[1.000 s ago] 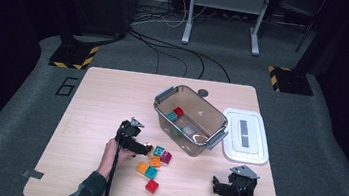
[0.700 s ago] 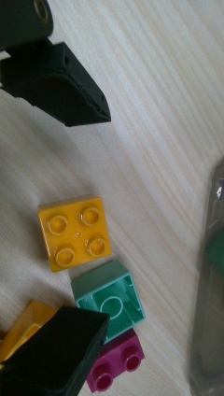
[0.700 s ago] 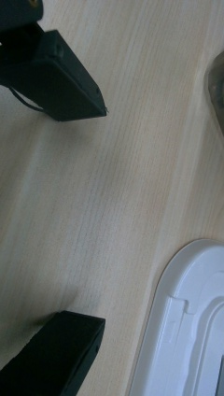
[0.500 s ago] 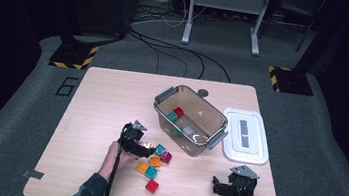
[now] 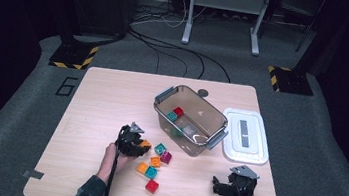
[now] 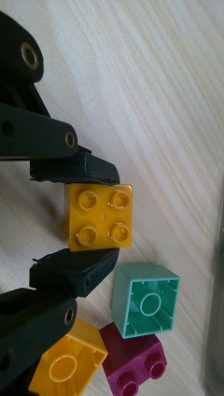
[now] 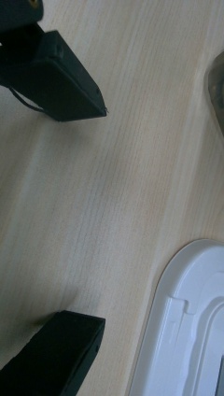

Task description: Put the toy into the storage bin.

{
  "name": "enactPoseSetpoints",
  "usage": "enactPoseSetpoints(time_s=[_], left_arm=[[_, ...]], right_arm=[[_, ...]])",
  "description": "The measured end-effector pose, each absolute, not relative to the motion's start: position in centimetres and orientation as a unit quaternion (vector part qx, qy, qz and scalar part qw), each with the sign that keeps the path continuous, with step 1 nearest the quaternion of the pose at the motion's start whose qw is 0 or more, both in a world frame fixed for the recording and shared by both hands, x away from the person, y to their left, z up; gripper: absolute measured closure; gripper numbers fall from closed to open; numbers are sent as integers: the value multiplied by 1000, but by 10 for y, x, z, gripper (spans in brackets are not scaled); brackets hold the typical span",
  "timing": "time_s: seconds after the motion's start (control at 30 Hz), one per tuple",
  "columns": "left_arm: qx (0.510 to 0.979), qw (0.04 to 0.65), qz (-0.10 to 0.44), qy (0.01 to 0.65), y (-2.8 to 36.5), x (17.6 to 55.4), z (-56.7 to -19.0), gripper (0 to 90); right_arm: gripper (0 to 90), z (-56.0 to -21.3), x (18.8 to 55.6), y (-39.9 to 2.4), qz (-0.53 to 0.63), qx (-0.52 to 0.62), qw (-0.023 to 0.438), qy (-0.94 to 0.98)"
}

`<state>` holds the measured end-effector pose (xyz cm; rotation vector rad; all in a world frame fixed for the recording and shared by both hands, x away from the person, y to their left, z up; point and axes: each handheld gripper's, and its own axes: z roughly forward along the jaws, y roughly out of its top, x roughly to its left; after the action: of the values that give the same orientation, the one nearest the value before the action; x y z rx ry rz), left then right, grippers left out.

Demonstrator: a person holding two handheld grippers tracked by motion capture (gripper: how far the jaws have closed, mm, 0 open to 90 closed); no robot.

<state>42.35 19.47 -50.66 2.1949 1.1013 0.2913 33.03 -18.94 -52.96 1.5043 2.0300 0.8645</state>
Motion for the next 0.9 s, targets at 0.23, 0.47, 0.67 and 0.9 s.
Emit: enactPoseSetpoints(time_s=[0.23, 0.47, 0.67, 0.9], left_arm=[[832, 342, 113, 422, 198, 421, -502, 586], [836, 345, 119, 410, 202, 418, -492, 586], [832, 353, 121, 410, 206, 418, -482, 586], [827, 359, 129, 413, 215, 420, -465, 586]], right_arm=[[9, -529, 330, -190, 315, 547, 233, 740], [9, -529, 330, -190, 315, 547, 233, 740], [9, -529, 330, -190, 315, 548, 232, 740], [9, -529, 330, -190, 314, 546, 233, 741]])
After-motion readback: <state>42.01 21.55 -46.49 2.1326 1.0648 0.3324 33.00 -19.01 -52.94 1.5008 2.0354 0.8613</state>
